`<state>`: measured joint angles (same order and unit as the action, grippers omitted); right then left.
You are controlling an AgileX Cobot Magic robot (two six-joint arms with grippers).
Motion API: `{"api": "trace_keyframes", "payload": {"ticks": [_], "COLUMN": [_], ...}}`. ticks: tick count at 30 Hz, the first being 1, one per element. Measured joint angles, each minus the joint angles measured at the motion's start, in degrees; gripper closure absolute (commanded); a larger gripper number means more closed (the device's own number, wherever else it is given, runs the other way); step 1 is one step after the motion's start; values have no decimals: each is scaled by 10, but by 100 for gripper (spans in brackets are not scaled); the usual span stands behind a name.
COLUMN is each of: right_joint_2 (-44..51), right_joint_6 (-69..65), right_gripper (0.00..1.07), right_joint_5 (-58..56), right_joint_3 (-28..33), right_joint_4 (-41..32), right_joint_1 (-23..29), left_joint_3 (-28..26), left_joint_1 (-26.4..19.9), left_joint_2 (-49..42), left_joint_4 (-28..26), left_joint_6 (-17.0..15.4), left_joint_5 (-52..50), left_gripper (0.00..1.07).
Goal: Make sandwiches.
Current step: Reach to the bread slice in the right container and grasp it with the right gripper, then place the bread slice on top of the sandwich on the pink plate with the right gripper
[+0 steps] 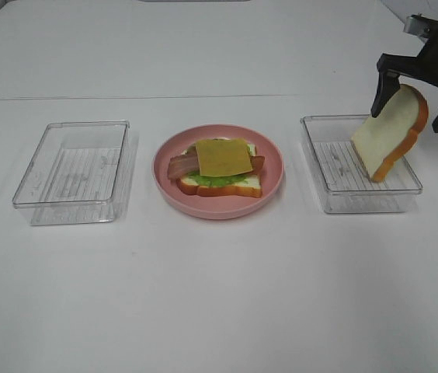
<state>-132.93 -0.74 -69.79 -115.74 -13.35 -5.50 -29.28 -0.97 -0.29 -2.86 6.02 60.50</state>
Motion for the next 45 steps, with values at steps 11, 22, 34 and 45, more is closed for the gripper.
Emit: {"api": "trace_keyframes", "payload": {"ticks": [11, 22, 34, 45], "right_joint_2": [1, 1, 1, 78], "right_joint_6": [7, 7, 7, -8], "right_gripper": [107, 107, 107, 107], "right_joint_5": [0, 0, 0, -1], "right_joint_3": [0, 0, 0, 2], "right_joint_4": [-12, -10, -8, -21], "right_joint_1": [0, 1, 1, 1], "left_joint_3": [0, 0, 0, 0], "left_joint_1": [0, 0, 0, 0], "left_joint_2": [0, 0, 0, 0], "left_joint_4": [0, 0, 0, 0], "left_joint_6": [0, 0, 0, 0], "left_joint_5": [0, 0, 0, 0], "left_gripper": [9, 9, 9, 9]}}
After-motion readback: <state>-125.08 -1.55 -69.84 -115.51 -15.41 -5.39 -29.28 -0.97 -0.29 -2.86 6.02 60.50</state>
